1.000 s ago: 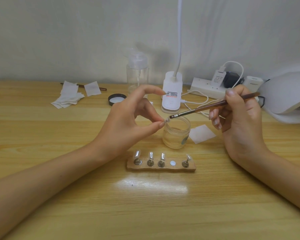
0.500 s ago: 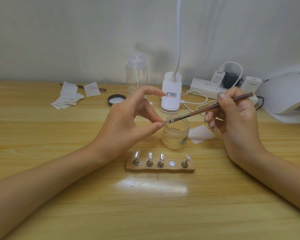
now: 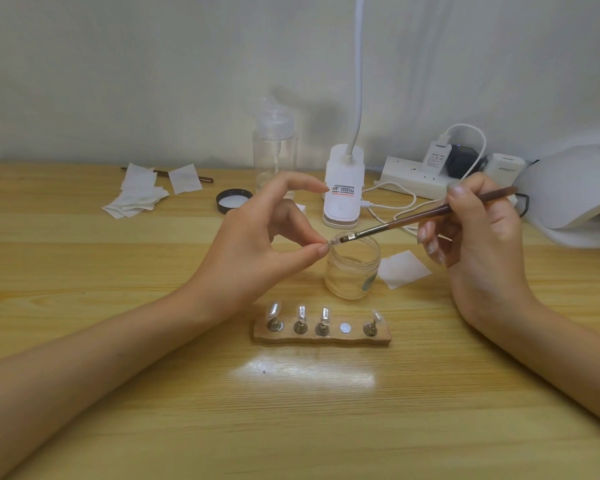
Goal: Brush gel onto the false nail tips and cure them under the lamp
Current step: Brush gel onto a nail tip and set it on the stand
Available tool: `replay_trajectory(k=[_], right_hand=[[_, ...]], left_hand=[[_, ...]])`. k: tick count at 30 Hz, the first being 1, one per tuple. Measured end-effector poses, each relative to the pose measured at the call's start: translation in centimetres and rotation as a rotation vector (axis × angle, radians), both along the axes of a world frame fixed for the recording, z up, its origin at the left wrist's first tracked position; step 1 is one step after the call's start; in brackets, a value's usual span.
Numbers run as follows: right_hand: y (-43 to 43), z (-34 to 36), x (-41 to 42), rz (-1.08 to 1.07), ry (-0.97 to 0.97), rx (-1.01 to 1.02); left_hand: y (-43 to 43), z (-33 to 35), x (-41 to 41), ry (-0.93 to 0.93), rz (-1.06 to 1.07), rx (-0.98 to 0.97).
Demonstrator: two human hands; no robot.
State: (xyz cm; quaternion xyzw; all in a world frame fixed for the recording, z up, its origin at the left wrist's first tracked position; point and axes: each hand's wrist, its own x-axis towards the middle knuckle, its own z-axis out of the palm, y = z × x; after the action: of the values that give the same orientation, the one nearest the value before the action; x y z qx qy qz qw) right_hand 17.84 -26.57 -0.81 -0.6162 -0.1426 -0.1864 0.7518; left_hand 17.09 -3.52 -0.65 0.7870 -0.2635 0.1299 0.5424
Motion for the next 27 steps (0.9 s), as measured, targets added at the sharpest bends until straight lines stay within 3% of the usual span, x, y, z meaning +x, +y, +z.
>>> replay_trajectory(k=[27], right_hand=[[0.13, -0.04, -0.16, 0.043, -0.02, -0.033]], left_hand=[[0.33, 0.11, 0.34, 0.194, -0.036, -0.041]])
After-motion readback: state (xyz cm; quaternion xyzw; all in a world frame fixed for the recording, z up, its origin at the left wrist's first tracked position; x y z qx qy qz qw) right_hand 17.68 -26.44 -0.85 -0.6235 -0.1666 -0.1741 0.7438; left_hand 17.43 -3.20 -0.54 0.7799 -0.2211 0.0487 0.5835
